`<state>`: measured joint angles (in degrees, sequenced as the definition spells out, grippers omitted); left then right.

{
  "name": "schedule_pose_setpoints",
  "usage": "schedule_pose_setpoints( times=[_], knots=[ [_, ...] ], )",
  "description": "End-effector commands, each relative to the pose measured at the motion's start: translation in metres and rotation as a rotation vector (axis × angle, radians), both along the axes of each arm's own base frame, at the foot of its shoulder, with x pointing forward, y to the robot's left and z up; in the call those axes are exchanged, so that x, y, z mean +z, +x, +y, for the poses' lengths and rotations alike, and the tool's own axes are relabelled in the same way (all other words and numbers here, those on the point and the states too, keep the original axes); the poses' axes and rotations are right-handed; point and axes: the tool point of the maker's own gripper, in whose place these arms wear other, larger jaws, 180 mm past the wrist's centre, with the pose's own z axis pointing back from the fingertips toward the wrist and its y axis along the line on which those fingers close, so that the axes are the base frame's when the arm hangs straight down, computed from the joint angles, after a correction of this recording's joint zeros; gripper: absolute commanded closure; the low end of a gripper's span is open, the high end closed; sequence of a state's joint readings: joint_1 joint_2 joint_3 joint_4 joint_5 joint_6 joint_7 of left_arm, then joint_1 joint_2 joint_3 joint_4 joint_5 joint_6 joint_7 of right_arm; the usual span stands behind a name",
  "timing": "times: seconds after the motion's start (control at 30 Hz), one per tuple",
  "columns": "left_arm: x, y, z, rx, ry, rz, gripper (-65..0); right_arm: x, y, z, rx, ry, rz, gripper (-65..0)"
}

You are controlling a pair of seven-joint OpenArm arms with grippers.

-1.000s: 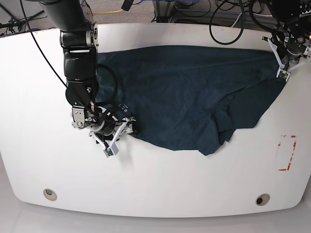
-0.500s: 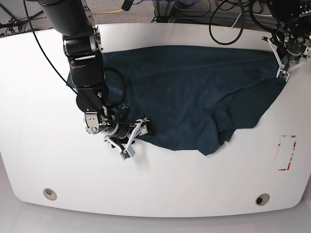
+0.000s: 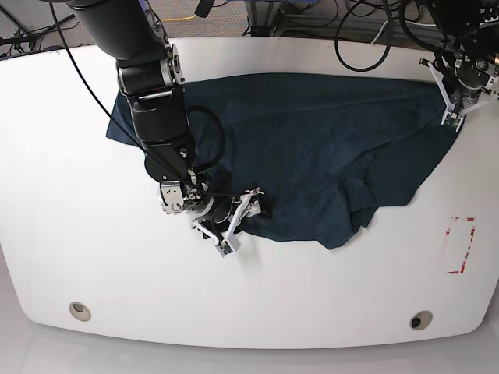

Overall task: Fold the T-shirt properly
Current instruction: 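Release and regrasp the shirt edge with the right gripper, then lift the shirt with both grippers and drag it toward the robot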

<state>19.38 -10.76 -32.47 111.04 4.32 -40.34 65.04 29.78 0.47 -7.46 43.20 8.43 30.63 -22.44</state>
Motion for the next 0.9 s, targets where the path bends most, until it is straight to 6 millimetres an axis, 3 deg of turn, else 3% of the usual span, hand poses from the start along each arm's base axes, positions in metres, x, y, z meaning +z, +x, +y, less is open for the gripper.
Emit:
schedule_pose_setpoints(
  times=[0.0,0.17,0.23,0.33,0.6,0.67,0.87],
  knots=[
    [0.008,0.004,0.003,-0.006,0.020,-0.020,0.0,-0.001,0.003,-0.005,0.003,-0.026,0.016,-46.5],
    [0.008,0.006,0.003,-0.007,0.019,-0.023,0.0,0.001,0.003,-0.004,0.011,-0.022,0.010,-26.3],
    [0.008,0.006,0.002,-0.009,0.019,-0.023,0.0,0.003,0.003,-0.004,0.013,-0.023,0.004,-12.8],
    [0.008,0.007,0.002,-0.009,0.019,-0.026,0.0,0.010,0.005,-0.003,0.013,-0.020,-0.020,0.0],
    [0.008,0.007,0.002,-0.009,0.018,-0.026,0.0,0.038,-0.014,-0.018,0.052,-0.118,-0.098,0.0],
    [0.008,0.006,0.002,-0.009,0.018,-0.024,0.0,0.046,-0.029,-0.019,0.065,-0.141,-0.124,0.0],
    [0.009,0.007,0.002,-0.011,0.017,-0.029,0.0,0.061,-0.055,-0.049,0.011,-0.193,-0.142,0.0]
  ],
)
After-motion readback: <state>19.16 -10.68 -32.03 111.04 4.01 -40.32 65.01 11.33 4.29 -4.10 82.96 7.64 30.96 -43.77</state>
